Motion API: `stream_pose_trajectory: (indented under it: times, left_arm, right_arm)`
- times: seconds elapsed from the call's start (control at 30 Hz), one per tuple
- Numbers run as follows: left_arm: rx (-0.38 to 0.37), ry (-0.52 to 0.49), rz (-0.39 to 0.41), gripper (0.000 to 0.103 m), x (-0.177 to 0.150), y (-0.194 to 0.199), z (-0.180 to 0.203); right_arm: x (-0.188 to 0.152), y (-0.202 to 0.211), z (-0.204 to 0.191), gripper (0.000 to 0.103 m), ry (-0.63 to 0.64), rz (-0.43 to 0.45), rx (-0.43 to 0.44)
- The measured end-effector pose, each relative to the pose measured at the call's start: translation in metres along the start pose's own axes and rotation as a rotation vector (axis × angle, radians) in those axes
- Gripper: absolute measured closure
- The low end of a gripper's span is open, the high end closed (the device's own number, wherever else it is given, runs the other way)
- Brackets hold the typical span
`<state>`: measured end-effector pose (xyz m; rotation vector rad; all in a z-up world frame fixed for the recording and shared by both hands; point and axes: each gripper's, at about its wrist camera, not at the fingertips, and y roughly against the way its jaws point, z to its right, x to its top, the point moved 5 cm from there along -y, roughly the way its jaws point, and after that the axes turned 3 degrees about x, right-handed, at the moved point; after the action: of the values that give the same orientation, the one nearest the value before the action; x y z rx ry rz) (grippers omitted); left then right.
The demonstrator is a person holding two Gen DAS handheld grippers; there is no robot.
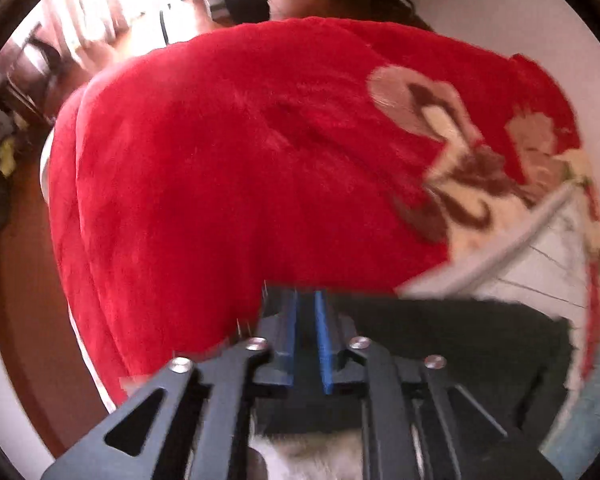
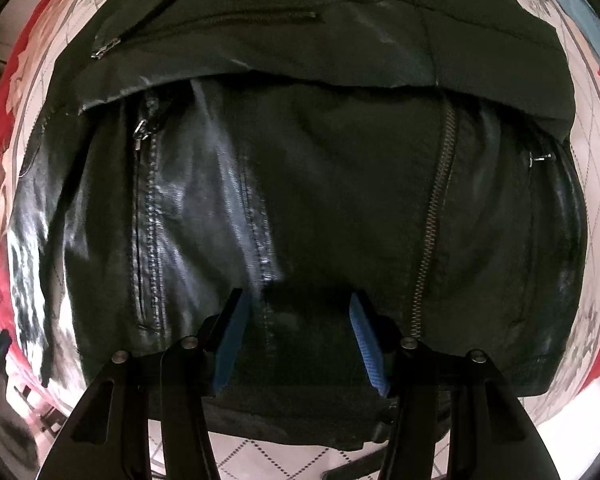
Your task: Fold large clothes
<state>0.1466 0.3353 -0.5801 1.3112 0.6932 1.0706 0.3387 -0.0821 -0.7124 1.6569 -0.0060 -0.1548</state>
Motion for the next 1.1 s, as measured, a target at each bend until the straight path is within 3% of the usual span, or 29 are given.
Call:
stream_pose_trajectory:
  times: [0.03, 0.07, 0.1, 0.2, 0.3, 0.4, 0.57, 0.6, 0.63, 0.67, 0.7, 0.73, 0.83, 0.97, 1.1]
  left_arm:
    - [-0.036, 0.02, -0.015, 0.053, -0.008, 0.005, -0.003]
    - [-0.086, 0.051, -0.038, 0.019, -0.02, 0.009, -0.007]
    - [-0.141, 0.109, -0.07, 0.009, -0.036, 0.012, -0.011]
    - [-0.199, 0.282, -0.162, 0.007, -0.078, 0.005, -0.013]
    - [-0.217, 0.374, -0.206, 0.007, -0.099, -0.024, -0.004]
    - [-0.204, 0.481, -0.157, 0.007, -0.096, -0.036, -0.004]
    - [-0.102, 0.457, -0.028, 0.007, -0.07, -0.037, 0.01]
    - [-0.079, 0.462, -0.001, 0.009, -0.065, -0.036, 0.012]
    - [-0.059, 0.469, 0.027, 0.019, -0.06, -0.036, 0.013]
    - [-0.029, 0.469, 0.051, 0.041, -0.054, -0.035, 0.015]
    - [0.015, 0.445, 0.077, 0.055, -0.047, -0.033, 0.018]
    - [0.031, 0.415, 0.097, 0.088, -0.041, -0.03, 0.018]
    - [0.028, 0.327, 0.155, 0.094, -0.017, -0.02, 0.031]
    - [0.013, 0.176, 0.244, 0.095, 0.016, 0.01, 0.064]
    - [0.018, -0.007, 0.325, 0.096, 0.04, 0.044, 0.104]
  right_arm:
    - [0.001, 0.002, -0.003, 0.048, -0.002, -0.002, -0.001]
    - [0.002, 0.004, -0.006, 0.048, -0.004, -0.005, -0.002]
    - [0.003, 0.004, -0.008, 0.048, -0.007, -0.006, -0.004]
    - [0.008, 0.003, -0.012, 0.048, -0.018, -0.011, -0.017]
    - [0.014, 0.007, -0.017, 0.048, -0.042, -0.02, -0.028]
    - [0.021, 0.003, -0.014, 0.048, -0.05, -0.019, -0.038]
    - [0.034, 0.004, -0.013, 0.048, -0.056, -0.014, -0.051]
    - [0.034, 0.005, -0.012, 0.048, -0.059, -0.016, -0.051]
    - [0.035, 0.006, -0.012, 0.048, -0.063, -0.019, -0.052]
    - [0.037, 0.006, -0.012, 0.048, -0.066, -0.019, -0.051]
    - [0.041, 0.007, -0.014, 0.048, -0.067, -0.016, -0.05]
    - [0.038, 0.003, -0.014, 0.048, -0.068, -0.013, -0.052]
    - [0.042, 0.008, -0.01, 0.048, -0.054, 0.004, -0.081]
    - [0.06, 0.038, -0.016, 0.034, -0.012, 0.106, -0.262]
    - [0.09, 0.053, -0.026, 0.031, 0.005, 0.199, -0.378]
